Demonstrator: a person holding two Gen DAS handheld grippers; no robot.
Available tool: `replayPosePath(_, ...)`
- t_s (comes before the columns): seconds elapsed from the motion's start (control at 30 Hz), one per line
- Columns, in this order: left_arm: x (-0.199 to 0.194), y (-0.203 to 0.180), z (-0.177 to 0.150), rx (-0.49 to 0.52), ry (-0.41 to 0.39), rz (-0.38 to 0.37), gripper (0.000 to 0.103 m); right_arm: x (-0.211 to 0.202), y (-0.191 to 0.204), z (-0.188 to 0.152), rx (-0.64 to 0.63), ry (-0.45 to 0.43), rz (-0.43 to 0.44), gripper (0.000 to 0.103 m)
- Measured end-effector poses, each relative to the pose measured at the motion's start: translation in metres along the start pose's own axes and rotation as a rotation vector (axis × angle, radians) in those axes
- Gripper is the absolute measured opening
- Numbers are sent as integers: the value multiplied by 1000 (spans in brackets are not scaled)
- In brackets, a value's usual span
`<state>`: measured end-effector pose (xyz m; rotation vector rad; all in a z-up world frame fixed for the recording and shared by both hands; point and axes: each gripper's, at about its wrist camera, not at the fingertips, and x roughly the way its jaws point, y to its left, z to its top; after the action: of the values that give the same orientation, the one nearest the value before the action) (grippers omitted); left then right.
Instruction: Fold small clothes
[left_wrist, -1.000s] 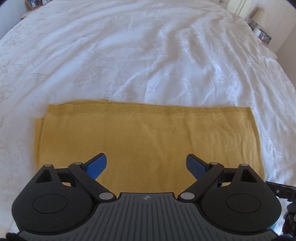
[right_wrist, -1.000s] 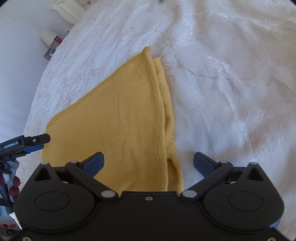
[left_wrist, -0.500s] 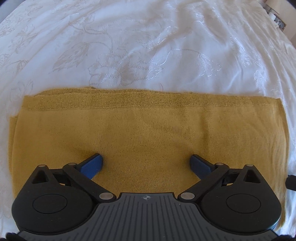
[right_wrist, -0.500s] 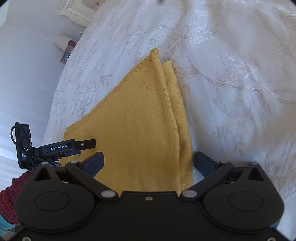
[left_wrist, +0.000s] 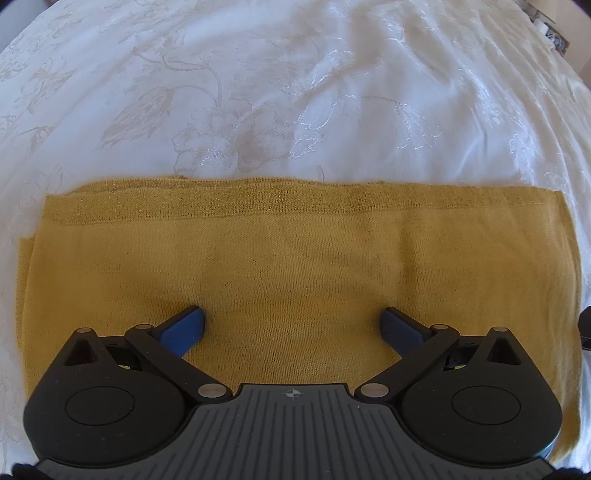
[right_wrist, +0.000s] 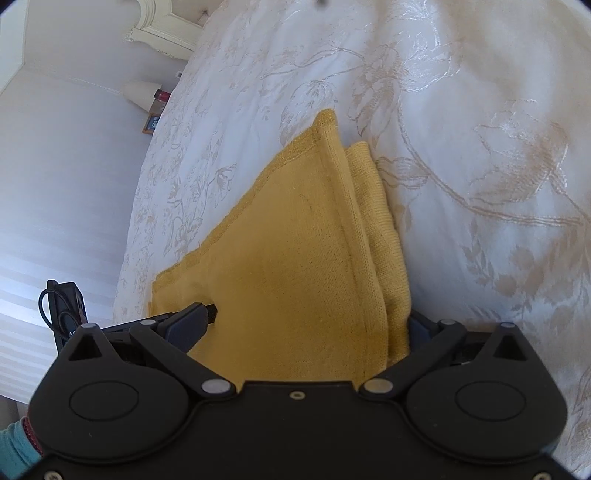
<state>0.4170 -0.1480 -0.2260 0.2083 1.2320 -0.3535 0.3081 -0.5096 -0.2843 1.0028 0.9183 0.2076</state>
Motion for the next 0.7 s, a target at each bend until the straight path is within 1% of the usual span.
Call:
replayPosePath(0.13, -5, 0, 5, -10, 18, -6, 102, -2, -1, -1, 3, -5, 9, 103)
replayPosePath(0.2, -15, -1, 6, -18, 11, -6, 100, -2, 0, -1, 0, -7, 8, 103)
replayPosePath(0.27, -25, -3, 2, -26, -1, -16, 91, -2, 0, -1, -3, -9, 9, 103)
replayPosePath(0.4, -49, -11, -18, -50, -27, -52, 91, -1, 1, -4, -21, -19, 12, 103)
replayPosePath(0.53, -60, -24, -41, -7, -40, -27, 91, -4, 1, -7, -41, -19, 11, 103)
replayPosePath(0.7, -50, -26, -56, 5, 15, -13, 91, -7, 0, -5, -40, 9, 29, 102)
